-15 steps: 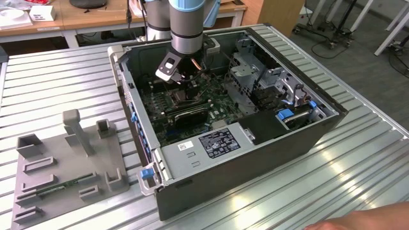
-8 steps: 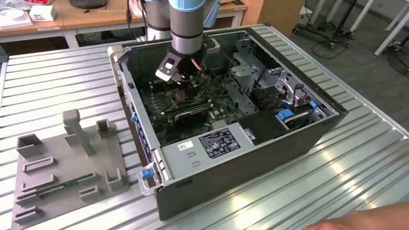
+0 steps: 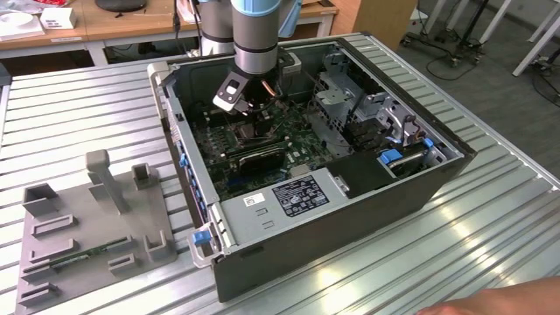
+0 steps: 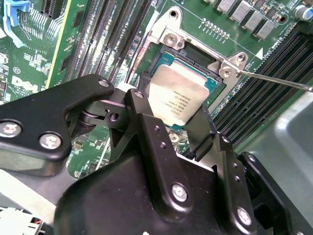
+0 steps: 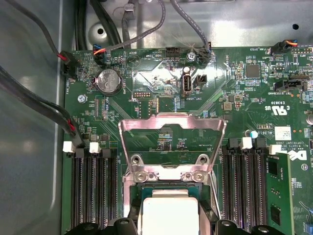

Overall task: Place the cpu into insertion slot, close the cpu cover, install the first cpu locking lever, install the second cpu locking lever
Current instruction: 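Place the cpu into insertion slot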

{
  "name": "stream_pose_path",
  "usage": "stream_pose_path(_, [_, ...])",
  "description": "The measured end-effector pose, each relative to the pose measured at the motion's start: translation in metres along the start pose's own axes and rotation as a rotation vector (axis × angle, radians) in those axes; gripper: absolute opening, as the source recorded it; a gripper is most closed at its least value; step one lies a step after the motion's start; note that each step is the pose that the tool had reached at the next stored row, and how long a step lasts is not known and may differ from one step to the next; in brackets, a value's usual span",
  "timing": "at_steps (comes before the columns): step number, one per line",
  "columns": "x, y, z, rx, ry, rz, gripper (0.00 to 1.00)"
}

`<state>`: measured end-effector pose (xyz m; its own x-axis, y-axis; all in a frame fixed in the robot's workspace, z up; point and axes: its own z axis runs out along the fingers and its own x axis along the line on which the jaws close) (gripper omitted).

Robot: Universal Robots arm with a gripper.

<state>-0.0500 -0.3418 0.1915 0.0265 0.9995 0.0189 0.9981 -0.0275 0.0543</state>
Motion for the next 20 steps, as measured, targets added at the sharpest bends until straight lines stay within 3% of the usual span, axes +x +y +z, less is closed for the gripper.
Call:
stream_pose_path(9, [0.0001,0.0001,0.0002,-0.0005,-0.0012,0.000,0.55])
stream_pose_path(10, [0.0001,0.0001,0.0001,-0.0003,-0.0016,0.000,0.61])
stream_pose_path(20, [0.0000,0.0000,0.0000,-0.0001,-0.0019,0.000,0.61])
